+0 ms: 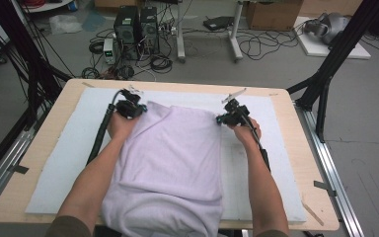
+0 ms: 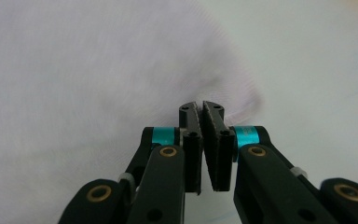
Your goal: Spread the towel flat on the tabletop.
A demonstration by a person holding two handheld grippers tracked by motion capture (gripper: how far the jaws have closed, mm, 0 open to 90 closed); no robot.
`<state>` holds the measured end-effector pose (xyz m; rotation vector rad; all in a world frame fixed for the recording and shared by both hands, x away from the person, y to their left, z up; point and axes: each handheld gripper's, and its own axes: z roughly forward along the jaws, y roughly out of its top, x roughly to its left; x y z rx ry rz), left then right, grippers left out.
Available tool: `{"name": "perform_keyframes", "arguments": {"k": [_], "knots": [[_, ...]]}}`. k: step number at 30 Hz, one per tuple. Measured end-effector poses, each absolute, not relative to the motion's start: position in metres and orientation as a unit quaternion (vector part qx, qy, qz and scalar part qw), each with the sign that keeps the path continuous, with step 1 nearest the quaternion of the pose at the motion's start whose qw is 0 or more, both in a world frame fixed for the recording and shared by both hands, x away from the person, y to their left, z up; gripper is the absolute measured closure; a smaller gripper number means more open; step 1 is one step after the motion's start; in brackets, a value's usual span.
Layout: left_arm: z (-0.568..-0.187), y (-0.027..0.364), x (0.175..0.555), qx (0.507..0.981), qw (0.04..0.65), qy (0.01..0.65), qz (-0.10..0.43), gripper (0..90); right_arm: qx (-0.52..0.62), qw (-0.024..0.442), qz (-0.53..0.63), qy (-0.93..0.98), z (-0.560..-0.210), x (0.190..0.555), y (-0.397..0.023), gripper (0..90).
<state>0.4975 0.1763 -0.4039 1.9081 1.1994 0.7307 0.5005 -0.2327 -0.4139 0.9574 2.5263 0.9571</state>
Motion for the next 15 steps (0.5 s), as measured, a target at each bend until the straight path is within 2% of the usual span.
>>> {"name": "perform_keyframes", "arguments": {"k": [1,2,3,6,10,15], "knots": [[-0.398,0.184,0.497,0.73,0.385,0.478,0.3,84.3,0.342,0.158,0.351,0.857,-0.405,0.502,-0.235,85.1],[-0.394,0.19,0.497,0.731,0.376,0.479,0.308,72.5,0.353,0.166,0.357,0.849,-0.399,0.504,-0.236,82.1],[-0.392,0.196,0.495,0.738,0.371,0.477,0.3,67.5,0.352,0.172,0.355,0.849,-0.396,0.505,-0.235,77.5],[-0.398,0.207,0.489,0.76,0.351,0.469,0.281,66.0,0.352,0.159,0.356,0.851,-0.397,0.504,-0.231,70.2],[-0.408,0.218,0.473,0.768,0.364,0.46,0.257,64.6,0.347,0.133,0.352,0.859,-0.408,0.493,-0.228,63.2],[-0.416,0.224,0.449,0.791,0.376,0.426,0.226,64.0,0.331,0.115,0.357,0.866,-0.411,0.47,-0.23,59.7]]}}
